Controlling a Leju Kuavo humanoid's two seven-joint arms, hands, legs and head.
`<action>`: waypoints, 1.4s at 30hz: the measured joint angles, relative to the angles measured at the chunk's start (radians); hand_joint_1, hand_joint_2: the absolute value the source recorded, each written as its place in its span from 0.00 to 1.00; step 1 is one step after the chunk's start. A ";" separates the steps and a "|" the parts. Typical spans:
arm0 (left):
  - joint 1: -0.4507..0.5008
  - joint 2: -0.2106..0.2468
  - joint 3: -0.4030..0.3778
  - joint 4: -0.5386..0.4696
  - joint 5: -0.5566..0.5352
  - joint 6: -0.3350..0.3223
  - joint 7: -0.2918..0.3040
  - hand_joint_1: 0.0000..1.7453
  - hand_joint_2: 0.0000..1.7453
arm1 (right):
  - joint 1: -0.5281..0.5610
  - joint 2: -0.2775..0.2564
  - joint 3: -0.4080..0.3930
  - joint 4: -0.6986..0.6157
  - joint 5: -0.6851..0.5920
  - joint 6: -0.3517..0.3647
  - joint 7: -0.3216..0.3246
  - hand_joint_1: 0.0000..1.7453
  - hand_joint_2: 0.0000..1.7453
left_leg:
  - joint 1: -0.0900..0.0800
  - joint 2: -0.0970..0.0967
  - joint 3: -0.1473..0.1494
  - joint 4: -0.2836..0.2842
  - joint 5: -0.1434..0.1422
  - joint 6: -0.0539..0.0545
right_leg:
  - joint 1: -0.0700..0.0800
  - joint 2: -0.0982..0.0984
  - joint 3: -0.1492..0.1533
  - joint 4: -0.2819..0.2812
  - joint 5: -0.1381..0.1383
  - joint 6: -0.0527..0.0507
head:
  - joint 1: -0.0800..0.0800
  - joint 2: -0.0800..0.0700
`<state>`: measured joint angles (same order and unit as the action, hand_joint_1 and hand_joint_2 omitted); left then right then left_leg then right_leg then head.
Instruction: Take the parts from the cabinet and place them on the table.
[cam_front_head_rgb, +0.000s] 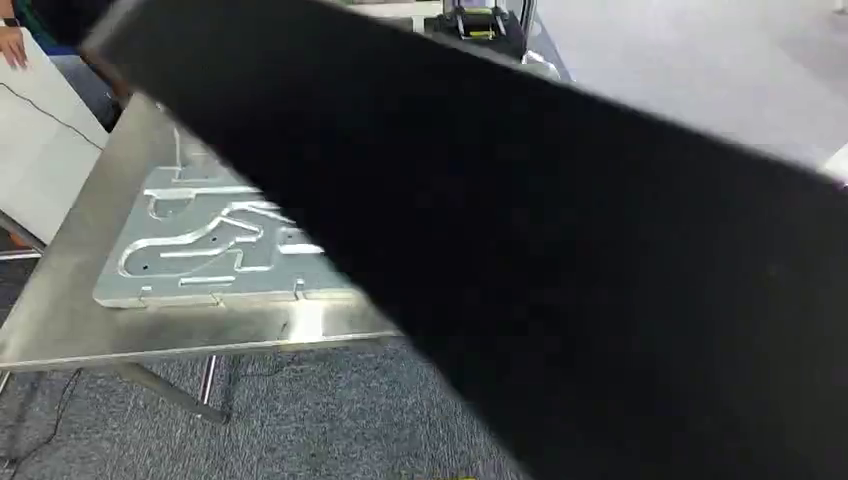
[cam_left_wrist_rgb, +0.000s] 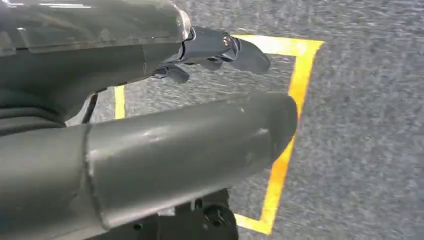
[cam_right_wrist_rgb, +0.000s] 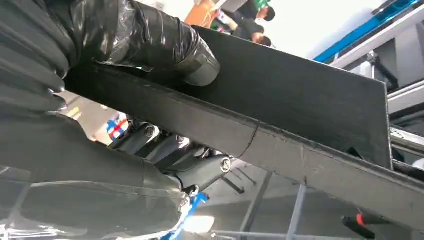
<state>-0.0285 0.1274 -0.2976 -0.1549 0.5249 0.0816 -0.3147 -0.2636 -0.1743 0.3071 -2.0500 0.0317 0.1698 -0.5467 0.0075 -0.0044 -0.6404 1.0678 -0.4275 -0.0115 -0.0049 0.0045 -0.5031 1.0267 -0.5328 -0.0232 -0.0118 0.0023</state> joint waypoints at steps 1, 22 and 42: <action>-0.006 0.000 -0.003 0.000 0.000 -0.001 0.000 0.00 0.00 | -0.001 0.000 -0.011 0.006 0.000 -0.002 0.000 0.95 1.00 | -0.003 0.001 0.013 -0.036 -0.003 0.013 | 0.001 0.001 -0.013 0.002 -0.002 0.007 | -0.002 0.000; -0.031 0.002 -0.038 0.000 -0.023 -0.003 0.002 0.00 0.00 | -0.229 -0.097 -0.143 0.479 0.801 -0.323 0.250 0.95 1.00 | -0.001 -0.004 0.069 -0.047 -0.048 0.028 | -0.004 -0.001 -0.121 0.019 0.082 0.027 | 0.000 0.000; -0.038 0.009 -0.056 0.000 -0.029 -0.003 0.007 0.00 0.00 | -0.493 -0.132 0.148 0.850 1.083 -0.368 0.349 0.95 1.00 | 0.003 -0.001 0.036 -0.056 -0.009 0.051 | -0.009 -0.002 -0.251 0.316 -0.070 0.045 | 0.000 0.000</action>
<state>-0.0660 0.1362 -0.3536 -0.1553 0.4959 0.0782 -0.3079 -0.7571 -0.3059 0.4555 -1.1997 1.1143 -0.1987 -0.1976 0.0101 -0.0054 -0.6049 1.0121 -0.4368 0.0396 -0.0137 0.0025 -0.7546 1.3429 -0.6023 0.0216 -0.0118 0.0027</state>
